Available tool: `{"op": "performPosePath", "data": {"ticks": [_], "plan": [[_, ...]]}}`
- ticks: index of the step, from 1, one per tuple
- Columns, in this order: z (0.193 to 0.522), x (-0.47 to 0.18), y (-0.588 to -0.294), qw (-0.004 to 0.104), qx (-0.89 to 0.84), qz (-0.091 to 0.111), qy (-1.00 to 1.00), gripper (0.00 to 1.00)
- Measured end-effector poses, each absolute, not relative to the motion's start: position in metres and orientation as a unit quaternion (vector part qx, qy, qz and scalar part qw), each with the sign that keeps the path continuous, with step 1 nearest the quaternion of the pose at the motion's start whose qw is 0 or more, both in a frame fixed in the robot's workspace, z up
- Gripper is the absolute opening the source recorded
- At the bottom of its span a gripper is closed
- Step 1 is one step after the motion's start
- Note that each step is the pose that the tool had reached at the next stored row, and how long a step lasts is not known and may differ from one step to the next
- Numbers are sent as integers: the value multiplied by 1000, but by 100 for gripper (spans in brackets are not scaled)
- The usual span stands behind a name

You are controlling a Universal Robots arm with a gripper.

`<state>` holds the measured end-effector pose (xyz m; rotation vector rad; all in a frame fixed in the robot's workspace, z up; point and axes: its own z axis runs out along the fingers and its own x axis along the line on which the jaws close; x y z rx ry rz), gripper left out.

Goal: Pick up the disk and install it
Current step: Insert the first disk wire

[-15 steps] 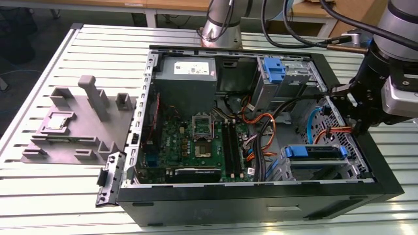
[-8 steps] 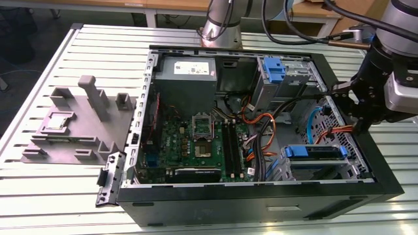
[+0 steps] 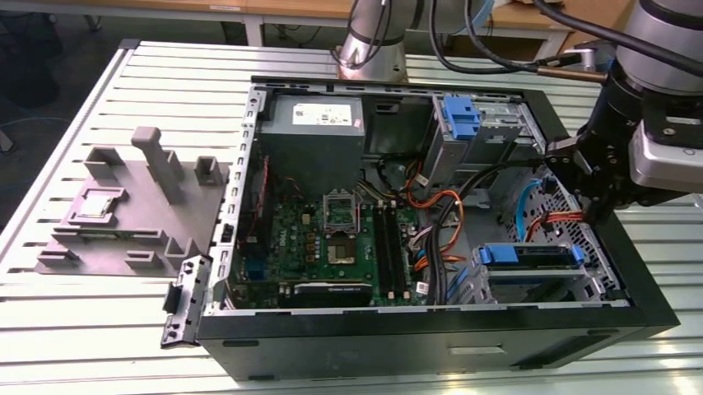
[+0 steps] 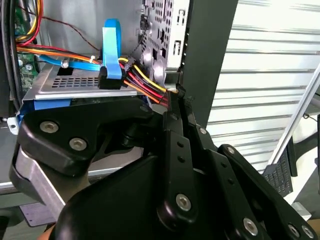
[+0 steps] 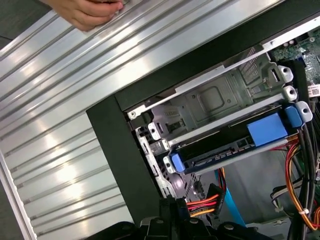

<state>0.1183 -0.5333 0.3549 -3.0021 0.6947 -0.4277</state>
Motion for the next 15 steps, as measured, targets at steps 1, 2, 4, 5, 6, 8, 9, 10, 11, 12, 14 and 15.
{"op": "performPosePath", "data": {"ticks": [1, 2, 4, 5, 6, 8, 9, 10, 11, 12, 14, 15], "plan": [[355, 118, -533, 14, -963, -138, 231, 16], [355, 118, -533, 13, -961, -138, 240, 16], [355, 118, -533, 10, -957, -138, 257, 16], [355, 118, -533, 9, -954, -138, 265, 16], [355, 118, -533, 8, -952, -138, 274, 16], [355, 118, -533, 6, -947, -138, 290, 16], [355, 118, -533, 4, -945, -138, 298, 16], [355, 118, -533, 4, -943, -138, 304, 16], [355, 118, -533, 3, -941, -138, 309, 16], [355, 118, -533, 2, -940, -138, 313, 16], [355, 115, -533, 2, -939, -138, 314, 16], [355, 114, -533, 2, -939, -138, 314, 16]]}}
